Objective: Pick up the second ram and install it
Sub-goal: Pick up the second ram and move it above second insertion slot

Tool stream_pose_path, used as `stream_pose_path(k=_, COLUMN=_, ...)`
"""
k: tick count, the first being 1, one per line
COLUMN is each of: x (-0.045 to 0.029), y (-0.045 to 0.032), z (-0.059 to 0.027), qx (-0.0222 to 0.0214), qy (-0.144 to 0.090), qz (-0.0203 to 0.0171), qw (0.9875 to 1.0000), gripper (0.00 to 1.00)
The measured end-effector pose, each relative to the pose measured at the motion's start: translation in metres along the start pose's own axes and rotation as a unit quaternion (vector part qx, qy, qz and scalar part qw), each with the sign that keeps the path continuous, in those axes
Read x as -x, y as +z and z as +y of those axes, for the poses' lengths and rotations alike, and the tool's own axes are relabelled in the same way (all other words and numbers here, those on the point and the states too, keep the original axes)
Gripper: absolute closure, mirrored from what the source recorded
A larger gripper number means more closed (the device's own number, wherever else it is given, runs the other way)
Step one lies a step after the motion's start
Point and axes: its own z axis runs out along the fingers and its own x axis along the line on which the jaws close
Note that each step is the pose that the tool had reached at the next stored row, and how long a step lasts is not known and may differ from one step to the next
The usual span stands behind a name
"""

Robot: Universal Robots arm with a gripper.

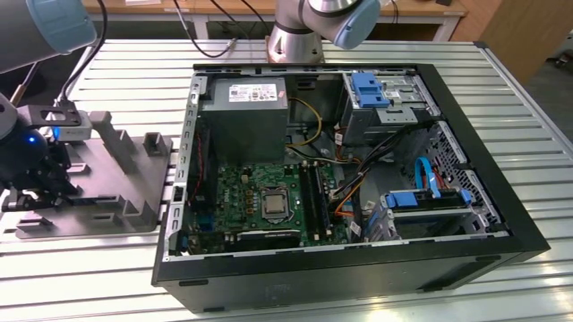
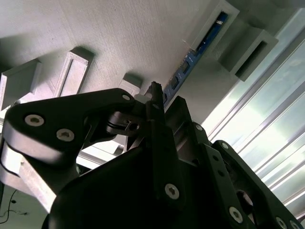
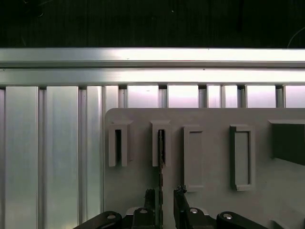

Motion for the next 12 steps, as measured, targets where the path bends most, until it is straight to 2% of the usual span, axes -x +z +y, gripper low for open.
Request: stream_pose_path(k=12, x=0.0000, y=-0.0001, z=-0.0004, qx=0.0000, qy=0.000, qz=0.0000, qw=1.0000, gripper=0.72)
